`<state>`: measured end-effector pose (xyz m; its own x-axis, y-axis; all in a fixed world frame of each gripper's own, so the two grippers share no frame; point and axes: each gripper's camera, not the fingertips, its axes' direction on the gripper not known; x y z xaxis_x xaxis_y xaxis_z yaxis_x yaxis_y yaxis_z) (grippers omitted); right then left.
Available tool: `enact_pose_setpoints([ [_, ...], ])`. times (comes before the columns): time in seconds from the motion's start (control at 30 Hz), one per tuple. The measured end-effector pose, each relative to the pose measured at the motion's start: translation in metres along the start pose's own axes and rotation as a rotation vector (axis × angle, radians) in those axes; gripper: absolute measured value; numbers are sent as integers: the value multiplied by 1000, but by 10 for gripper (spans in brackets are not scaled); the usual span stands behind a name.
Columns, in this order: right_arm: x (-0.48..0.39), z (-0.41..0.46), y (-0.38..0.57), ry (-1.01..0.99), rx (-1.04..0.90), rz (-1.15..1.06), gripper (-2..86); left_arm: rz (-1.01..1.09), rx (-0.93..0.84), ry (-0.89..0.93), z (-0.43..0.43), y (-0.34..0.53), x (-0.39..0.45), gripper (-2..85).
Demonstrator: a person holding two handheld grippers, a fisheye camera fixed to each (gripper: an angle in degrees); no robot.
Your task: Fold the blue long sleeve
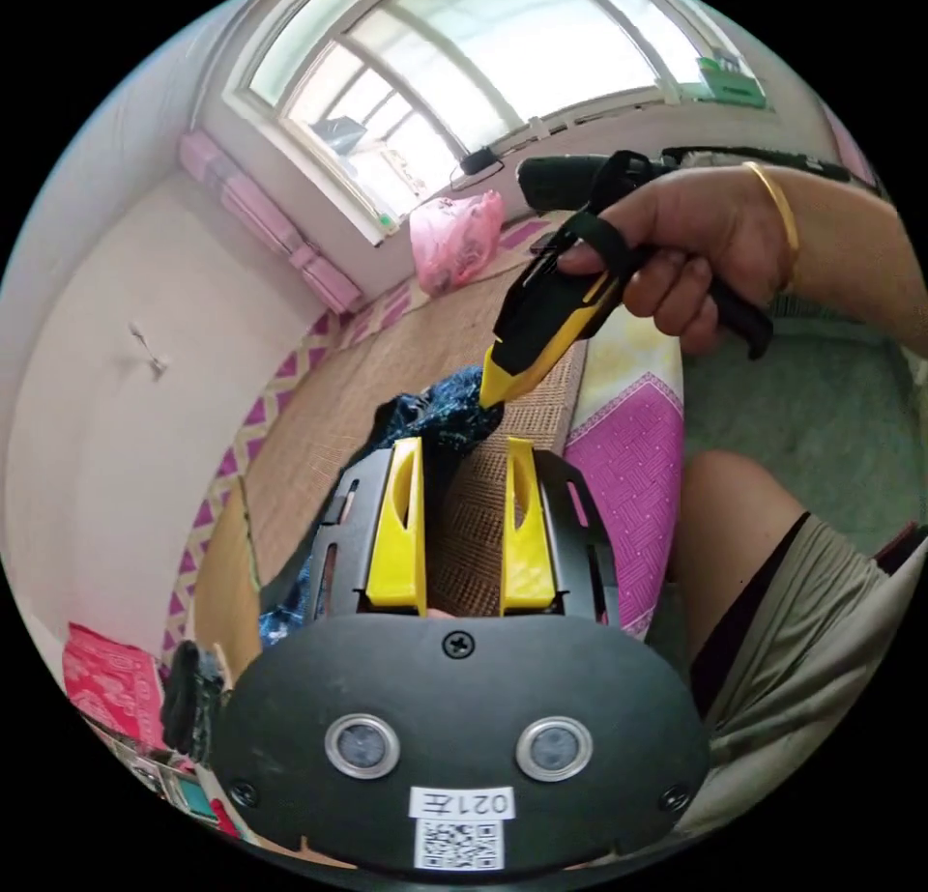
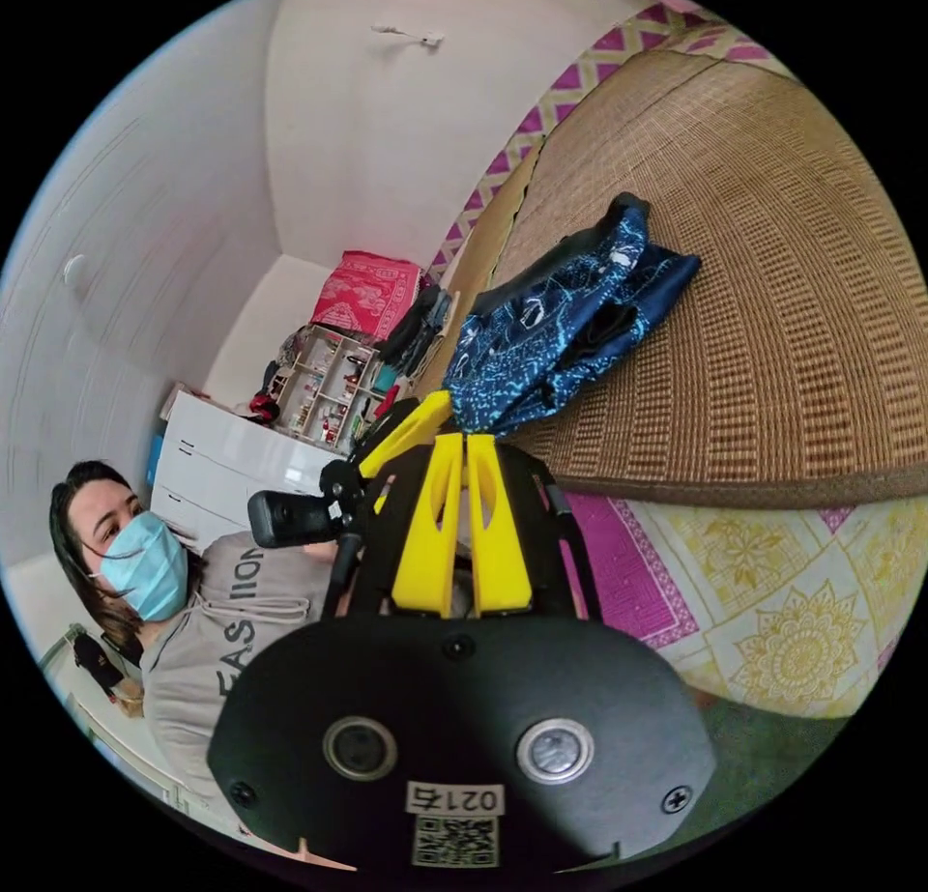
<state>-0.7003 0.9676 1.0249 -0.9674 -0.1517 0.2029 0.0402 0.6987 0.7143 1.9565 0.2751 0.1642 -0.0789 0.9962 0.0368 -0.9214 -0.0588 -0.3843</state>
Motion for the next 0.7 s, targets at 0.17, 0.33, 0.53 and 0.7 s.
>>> enact_pose_setpoints([
  [0.17,-4,9,32,12,-1,-3,-5,51,177,-266,-87,8,69,99],
  [0.33,15,26,53,-31,-15,44,-5,214,78,-269,-79,-22,128,85],
  [0.53,26,22,56,-19,-13,51,-5,249,8,-194,-87,-43,143,107],
  [0.7,26,20,42,-65,-3,37,-2,300,-36,-206,-79,-52,158,105],
])
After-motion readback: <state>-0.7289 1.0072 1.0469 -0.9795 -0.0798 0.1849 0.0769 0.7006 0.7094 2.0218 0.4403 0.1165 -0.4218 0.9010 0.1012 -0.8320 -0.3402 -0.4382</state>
